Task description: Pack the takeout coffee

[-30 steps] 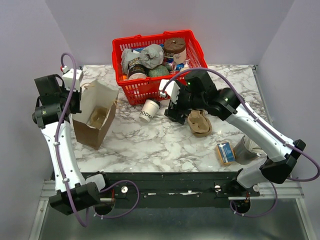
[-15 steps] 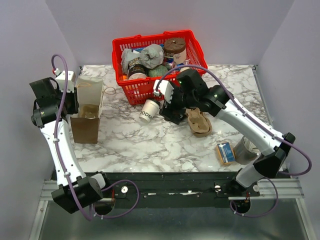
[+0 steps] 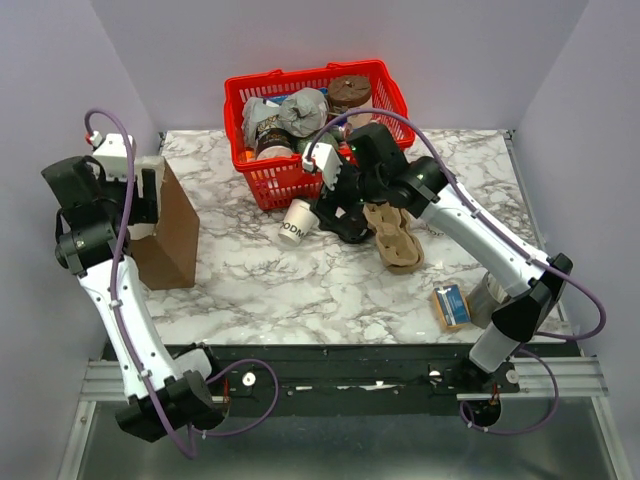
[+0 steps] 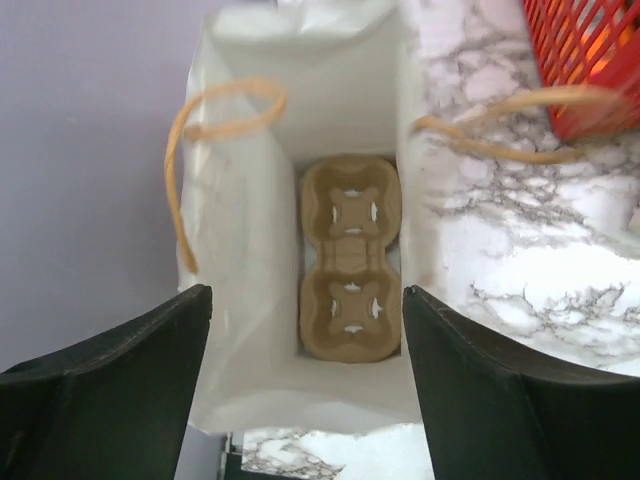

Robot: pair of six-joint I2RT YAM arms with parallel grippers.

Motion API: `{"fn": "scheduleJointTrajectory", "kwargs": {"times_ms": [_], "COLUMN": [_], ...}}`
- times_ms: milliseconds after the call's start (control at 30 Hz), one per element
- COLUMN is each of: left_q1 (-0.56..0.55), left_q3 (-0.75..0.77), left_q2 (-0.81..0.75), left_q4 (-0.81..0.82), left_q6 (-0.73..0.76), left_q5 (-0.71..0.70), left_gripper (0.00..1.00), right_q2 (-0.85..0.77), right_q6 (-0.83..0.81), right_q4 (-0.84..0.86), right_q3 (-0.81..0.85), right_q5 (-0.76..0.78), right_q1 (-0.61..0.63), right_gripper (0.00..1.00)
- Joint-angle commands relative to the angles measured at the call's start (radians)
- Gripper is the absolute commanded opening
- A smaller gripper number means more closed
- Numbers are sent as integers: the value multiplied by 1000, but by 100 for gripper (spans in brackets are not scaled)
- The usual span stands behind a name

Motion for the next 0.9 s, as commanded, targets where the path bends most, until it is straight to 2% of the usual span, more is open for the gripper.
{"fn": "scheduleJointTrajectory", "kwargs": {"times_ms": [0,33,67,167,233,300,333,367,500,600,800,867], "left_q1": [7,7,7,-21,-95,-198,-323,-378,-620,-744,-878,-932], "left_q3": [131,166,179,220,234,242,230,211,69,-57,-253,-310], "left_q2": [-62,-85,-96,-119,-105,-82,-64,-62,-64,-55,16,66], "left_q4": [80,90,101,123,92,-5,-38,-57,-23,56,298,363], "left_q6": [-39,-42,-47,-70,-81,-58,-24,-21,-48,-64,-111,-122], "left_q5": [88,191,252,470,520,476,443,364,162,75,-12,-81], "left_gripper": [87,90,99,99,99,99,99,99,99,99,99,99], "right_q2": [9,4,4,-1,-1,3,0,-2,-39,-69,-140,-160], "right_q6": [58,73,104,168,207,254,264,268,235,235,235,229], "right_q4": [10,16,22,47,53,56,56,56,47,48,36,33], "right_q3": [36,33,33,42,74,101,127,138,142,94,30,22], "right_q5": [-35,-34,-25,-20,-26,-37,-40,-49,-51,-48,-42,-26], "right_q1": [-16,-29,-35,-78,-127,-163,-192,-206,-241,-258,-270,-272], "right_gripper": [98,98,98,98,98,99,99,100,100,100,100,100]}}
